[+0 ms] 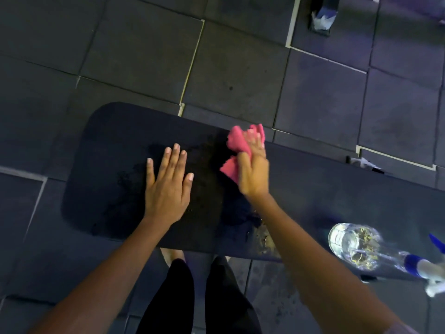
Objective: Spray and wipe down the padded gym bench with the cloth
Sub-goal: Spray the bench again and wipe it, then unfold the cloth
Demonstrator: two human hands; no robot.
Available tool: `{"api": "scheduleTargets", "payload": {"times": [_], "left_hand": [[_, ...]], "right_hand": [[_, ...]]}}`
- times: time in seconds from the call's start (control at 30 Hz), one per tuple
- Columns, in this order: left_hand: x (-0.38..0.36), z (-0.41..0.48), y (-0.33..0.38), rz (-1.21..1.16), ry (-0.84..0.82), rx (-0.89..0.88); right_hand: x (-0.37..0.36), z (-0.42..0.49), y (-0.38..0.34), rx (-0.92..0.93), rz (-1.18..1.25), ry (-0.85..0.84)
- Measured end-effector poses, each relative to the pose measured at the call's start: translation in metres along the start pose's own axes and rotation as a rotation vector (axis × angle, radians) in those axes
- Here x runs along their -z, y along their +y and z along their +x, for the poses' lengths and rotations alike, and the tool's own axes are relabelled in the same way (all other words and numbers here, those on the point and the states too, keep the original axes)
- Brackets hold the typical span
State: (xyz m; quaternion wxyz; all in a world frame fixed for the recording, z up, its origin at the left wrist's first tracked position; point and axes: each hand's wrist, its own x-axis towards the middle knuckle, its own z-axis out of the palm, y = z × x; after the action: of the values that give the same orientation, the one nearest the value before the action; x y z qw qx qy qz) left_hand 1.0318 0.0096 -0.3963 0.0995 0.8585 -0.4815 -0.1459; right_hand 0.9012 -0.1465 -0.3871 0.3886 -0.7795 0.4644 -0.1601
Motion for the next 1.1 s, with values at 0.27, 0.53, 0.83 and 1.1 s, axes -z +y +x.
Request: {"api": "scheduleTargets", "payload": {"times": [0.27, 0.53, 0.83, 1.1], "left_hand": [[-0.001, 0.007, -0.024, 0.088, -0.03, -0.082], [-0.003, 0.004, -0.028, 0.091, -0.012, -0.042], [0.015, 0.012, -0.067, 0.072, -0.004, 0.037], [0.018, 0.001, -0.086, 0.051, -0.027, -0.009]], "right_hand": [[-0.023, 0.009, -0.008, -0.156, -0.428, -0.005], [-0.057, 0.006, -0.042, 0.205, -0.493, -0.281], [-0.027, 0.018, -0.025, -0.046, -0.469, -0.053], [-0.097, 0.025, -0.064, -0.074, -0.595, -0.12]]}}
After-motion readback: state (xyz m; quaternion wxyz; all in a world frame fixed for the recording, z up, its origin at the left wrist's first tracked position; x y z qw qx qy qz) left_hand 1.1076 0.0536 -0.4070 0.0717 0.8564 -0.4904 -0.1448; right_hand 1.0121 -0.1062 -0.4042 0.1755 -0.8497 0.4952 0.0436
